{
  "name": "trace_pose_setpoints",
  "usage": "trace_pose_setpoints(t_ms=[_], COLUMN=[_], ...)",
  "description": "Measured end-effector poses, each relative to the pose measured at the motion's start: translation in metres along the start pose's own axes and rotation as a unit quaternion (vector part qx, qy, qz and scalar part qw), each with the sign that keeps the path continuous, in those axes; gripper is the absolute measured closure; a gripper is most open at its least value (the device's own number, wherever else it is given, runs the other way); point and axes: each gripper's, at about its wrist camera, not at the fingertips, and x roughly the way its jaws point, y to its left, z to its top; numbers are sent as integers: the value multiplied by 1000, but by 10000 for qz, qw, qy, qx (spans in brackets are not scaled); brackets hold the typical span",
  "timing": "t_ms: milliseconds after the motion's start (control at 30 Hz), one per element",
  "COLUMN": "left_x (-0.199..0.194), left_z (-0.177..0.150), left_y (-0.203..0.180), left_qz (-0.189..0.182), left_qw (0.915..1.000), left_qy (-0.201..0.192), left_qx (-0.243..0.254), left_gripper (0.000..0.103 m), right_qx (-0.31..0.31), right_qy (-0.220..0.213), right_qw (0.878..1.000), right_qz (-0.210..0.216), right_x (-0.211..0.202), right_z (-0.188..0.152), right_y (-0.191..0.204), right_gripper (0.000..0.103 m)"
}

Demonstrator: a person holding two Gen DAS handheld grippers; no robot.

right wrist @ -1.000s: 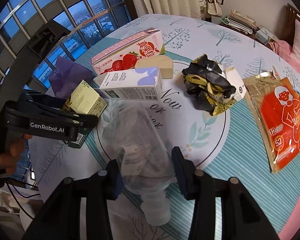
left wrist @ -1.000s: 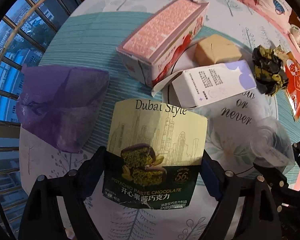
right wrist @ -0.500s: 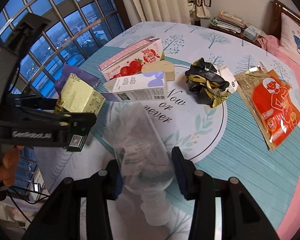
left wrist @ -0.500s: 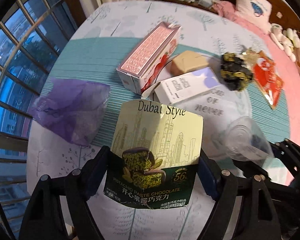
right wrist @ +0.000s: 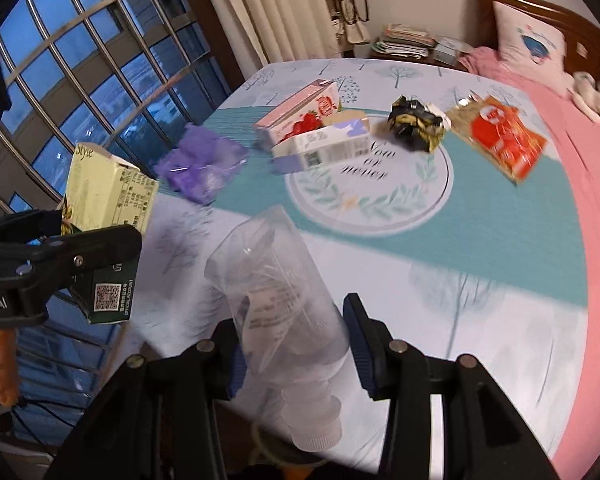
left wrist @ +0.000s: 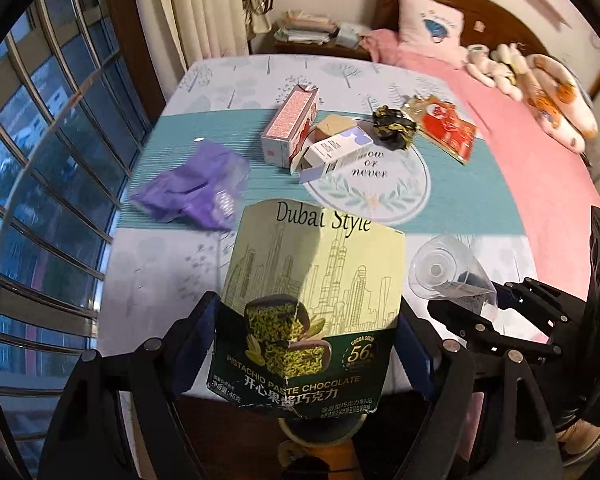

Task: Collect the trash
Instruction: 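Lower both held items over the bin and open both grippers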

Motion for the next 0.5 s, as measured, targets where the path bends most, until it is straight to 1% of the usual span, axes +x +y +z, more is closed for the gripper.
trace_pose_setpoints(t_ms=[100, 300, 400, 500], left_x=[-22, -50, -57, -58], left_z=[-22, -61, -78, -94], left_y=[13, 28, 31, 33], left_qz=[-99, -270, -351, -438], left_qw=[9998, 9983, 9976, 9974], left_qy=[-153, -360, -386, -275], left_qx=[129, 375, 463, 504], left_gripper=[23, 23, 23, 23], right_qx=[140, 506, 638, 762], right_qy=[-96, -239, -271, -214], right_qw=[9998, 9984, 9976, 9968], right_qz=[-58, -50, -50, -59], right_x=[-16, -41, -51, -55], right_z=[-20, -56, -73, -90], right_y=[24, 62, 76, 86], right_gripper=[60, 60, 60, 60])
